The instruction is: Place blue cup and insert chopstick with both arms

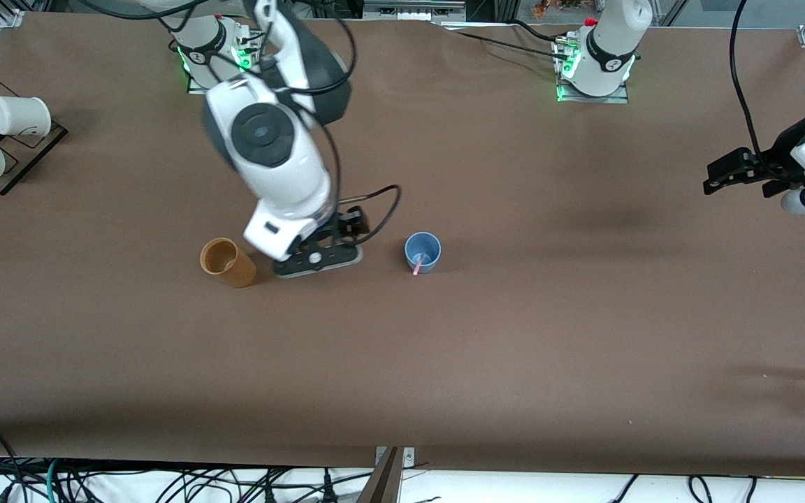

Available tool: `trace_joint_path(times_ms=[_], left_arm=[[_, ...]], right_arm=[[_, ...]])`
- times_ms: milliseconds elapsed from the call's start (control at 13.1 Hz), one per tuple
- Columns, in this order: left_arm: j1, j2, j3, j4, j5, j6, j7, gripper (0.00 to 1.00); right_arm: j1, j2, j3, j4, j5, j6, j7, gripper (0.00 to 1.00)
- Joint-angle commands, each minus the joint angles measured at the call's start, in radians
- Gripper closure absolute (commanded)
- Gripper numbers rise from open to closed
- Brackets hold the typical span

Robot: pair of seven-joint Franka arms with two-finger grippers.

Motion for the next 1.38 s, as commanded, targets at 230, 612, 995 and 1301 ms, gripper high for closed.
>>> trace_joint_path(times_ms=[230, 612, 995, 1301], left_arm=[[0.012, -0.01, -0.009, -0.007, -0.006, -0.004, 0.012, 0.0], [0.012, -0.009, -0.009, -0.007, -0.006, -0.004, 0.012, 0.0], [0.012, -0.009, -0.009, -0.005, -0.006, -0.004, 0.012, 0.0], [0.012, -0.009, -0.009, -0.007, -0.006, -0.004, 0.012, 0.0]], right_arm=[[-0.102, -0.191, -0.054, -0.106, 0.034, -0.202, -0.266, 0.0], [-0.23, -0.483, -0.054, -0.451, 0.008, -0.147, -0.436, 0.0], [-0.277, -0.62, -0.057, -0.576, -0.014, -0.153, -0.447, 0.0], [-0.278, -0.549, -0.065, -0.472, -0.046, -0.213, -0.452, 0.0]])
